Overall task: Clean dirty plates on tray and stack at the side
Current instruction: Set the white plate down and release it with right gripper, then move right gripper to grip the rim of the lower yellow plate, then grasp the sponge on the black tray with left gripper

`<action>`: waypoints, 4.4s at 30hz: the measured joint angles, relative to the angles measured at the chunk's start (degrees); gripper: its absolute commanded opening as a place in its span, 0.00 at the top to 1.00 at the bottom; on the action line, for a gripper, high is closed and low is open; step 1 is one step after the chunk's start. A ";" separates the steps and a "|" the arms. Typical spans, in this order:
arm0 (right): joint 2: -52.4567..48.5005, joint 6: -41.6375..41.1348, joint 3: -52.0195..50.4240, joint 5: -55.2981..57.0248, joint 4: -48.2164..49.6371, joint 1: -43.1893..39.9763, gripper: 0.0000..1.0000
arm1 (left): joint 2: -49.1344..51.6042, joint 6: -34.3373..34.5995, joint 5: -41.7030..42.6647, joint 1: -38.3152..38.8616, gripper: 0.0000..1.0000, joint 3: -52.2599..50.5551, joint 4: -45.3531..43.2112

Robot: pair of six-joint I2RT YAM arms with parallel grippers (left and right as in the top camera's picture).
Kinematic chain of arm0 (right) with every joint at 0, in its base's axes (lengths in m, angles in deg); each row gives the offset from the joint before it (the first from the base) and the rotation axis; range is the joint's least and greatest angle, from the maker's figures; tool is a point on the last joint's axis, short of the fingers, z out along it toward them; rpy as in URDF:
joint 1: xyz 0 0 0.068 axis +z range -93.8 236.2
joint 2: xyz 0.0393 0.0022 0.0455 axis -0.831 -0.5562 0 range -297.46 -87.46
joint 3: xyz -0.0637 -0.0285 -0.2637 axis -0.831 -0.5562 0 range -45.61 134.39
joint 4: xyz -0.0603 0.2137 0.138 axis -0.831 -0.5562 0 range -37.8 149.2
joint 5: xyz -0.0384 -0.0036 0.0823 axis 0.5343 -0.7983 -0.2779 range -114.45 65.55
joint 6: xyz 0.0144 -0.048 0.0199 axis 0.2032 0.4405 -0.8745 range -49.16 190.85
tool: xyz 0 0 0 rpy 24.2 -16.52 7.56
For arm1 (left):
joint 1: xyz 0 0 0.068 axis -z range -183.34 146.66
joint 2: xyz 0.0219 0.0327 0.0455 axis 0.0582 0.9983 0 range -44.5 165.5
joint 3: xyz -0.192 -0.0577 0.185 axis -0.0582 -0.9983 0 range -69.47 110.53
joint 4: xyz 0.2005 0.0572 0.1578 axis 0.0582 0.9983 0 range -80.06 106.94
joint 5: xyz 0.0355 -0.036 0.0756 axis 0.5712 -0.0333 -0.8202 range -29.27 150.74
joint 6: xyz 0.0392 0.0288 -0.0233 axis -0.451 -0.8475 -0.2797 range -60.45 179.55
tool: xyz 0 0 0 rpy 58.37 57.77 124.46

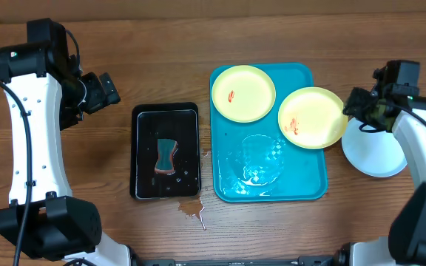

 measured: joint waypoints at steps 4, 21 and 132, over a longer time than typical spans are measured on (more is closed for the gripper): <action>-3.91 0.66 0.00 0.52 -0.07 0.00 0.44 | 0.00 0.00 0.00 0.00 0.00 0.00 0.00; -9.75 1.27 0.55 -0.02 -6.45 0.35 0.96 | 0.00 0.00 0.00 0.00 0.00 0.00 0.00; 13.64 -10.71 -1.40 7.28 -20.28 27.26 0.79 | 0.26 2.80 -5.77 24.55 0.96 -44.46 -35.76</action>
